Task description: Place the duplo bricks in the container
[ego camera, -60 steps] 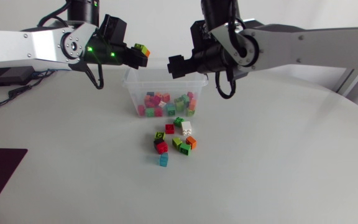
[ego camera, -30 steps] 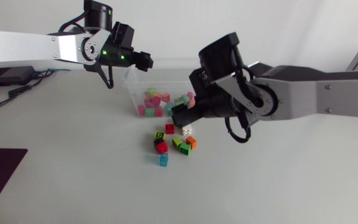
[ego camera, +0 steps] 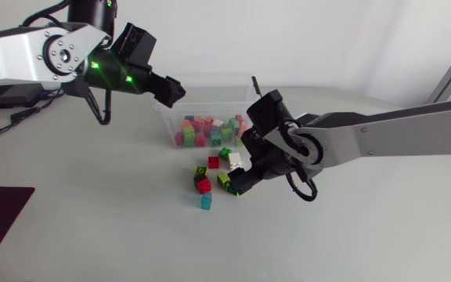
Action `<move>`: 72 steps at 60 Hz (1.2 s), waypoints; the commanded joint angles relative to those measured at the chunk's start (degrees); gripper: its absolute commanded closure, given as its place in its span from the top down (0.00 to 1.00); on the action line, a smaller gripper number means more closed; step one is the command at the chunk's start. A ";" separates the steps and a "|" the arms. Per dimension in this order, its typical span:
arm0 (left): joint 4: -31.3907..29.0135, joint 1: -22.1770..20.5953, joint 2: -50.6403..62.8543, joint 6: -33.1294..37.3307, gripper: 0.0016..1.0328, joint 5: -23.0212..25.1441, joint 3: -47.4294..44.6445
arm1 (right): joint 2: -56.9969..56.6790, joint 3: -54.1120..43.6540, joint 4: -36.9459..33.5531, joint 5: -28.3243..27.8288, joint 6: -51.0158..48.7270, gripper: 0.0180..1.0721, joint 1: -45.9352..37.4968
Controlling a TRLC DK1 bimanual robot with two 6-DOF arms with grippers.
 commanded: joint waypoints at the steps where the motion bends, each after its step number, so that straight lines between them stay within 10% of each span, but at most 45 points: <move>1: -3.97 -0.94 -3.09 4.60 0.86 0.42 -3.72 | 3.40 2.01 -1.19 -0.38 -0.96 0.89 -1.12; 41: -11.79 -9.38 -2.74 5.22 0.86 -0.81 -16.12 | 14.39 11.76 -5.24 -2.67 -5.35 0.82 -4.11; 72: -12.41 -12.98 6.40 -0.58 0.86 -0.73 -15.06 | 20.28 16.25 -8.49 -4.87 -7.55 0.39 -2.35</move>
